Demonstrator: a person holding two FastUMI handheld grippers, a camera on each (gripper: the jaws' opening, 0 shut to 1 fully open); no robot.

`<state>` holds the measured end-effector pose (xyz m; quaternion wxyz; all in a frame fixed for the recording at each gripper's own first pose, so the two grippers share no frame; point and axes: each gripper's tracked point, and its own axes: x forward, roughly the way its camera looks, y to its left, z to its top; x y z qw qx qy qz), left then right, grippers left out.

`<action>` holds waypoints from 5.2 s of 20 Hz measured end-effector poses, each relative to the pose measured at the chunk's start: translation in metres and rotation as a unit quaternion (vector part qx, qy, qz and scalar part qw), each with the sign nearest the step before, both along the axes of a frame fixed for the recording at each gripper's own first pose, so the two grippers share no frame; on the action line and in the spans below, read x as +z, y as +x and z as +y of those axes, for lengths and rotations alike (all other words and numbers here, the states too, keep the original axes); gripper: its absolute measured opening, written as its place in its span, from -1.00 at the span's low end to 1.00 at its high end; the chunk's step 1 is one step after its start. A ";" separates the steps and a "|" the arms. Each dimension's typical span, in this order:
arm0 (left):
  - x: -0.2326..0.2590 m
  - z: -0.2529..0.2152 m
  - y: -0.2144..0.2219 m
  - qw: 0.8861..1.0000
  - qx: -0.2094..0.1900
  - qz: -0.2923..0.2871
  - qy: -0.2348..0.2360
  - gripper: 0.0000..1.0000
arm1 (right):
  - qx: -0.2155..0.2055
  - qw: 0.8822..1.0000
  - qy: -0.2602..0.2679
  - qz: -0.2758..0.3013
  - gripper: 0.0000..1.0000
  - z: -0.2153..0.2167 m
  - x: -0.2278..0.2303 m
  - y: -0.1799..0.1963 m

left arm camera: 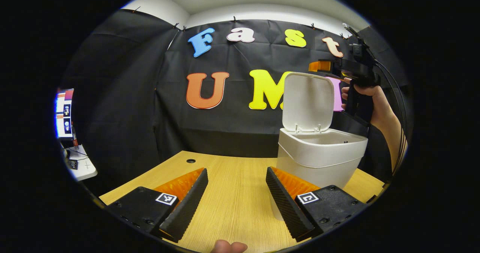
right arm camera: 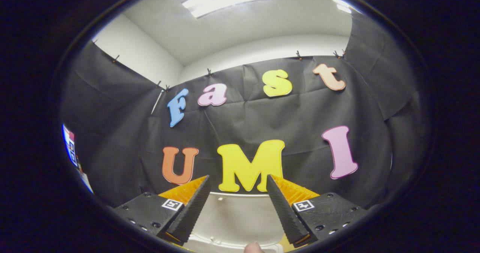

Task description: Press the lid of the desktop garbage bin to open it, pick up the crumpled paper on the desktop and throw it into the bin, then pick up the pop can on the desktop and drop it into the bin, and finally close the garbage bin lid.

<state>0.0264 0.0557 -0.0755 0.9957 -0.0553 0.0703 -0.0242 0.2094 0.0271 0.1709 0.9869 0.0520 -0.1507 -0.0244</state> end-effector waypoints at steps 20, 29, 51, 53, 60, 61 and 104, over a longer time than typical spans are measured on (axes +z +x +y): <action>0.004 -0.031 -0.029 0.999 -0.026 -0.011 -0.016 0.99 | 0.045 0.991 -0.016 0.129 0.84 0.009 -0.057 -0.088; 0.004 -0.036 -0.047 0.999 -0.026 -0.019 -0.019 0.99 | 0.071 0.976 -0.058 0.200 0.75 0.044 -0.126 -0.132; -0.008 -0.043 -0.052 0.999 -0.035 -0.017 -0.010 0.99 | 0.090 0.961 -0.084 0.248 0.96 0.048 -0.189 -0.142; -0.009 -0.050 -0.052 0.999 -0.043 -0.019 -0.021 1.00 | 0.098 0.957 -0.095 0.255 0.96 0.046 -0.193 -0.140; -0.017 -0.055 -0.057 0.997 -0.055 -0.017 -0.046 0.99 | 0.072 0.966 -0.080 0.236 0.98 0.045 -0.196 -0.146; -0.019 -0.054 -0.056 0.998 -0.052 -0.014 -0.043 0.99 | 0.068 0.967 -0.081 0.230 0.97 0.045 -0.193 -0.146; 0.003 -0.101 -0.047 0.998 -0.006 -0.059 0.023 0.99 | -0.101 0.984 -0.026 0.145 0.90 -0.069 -0.254 -0.264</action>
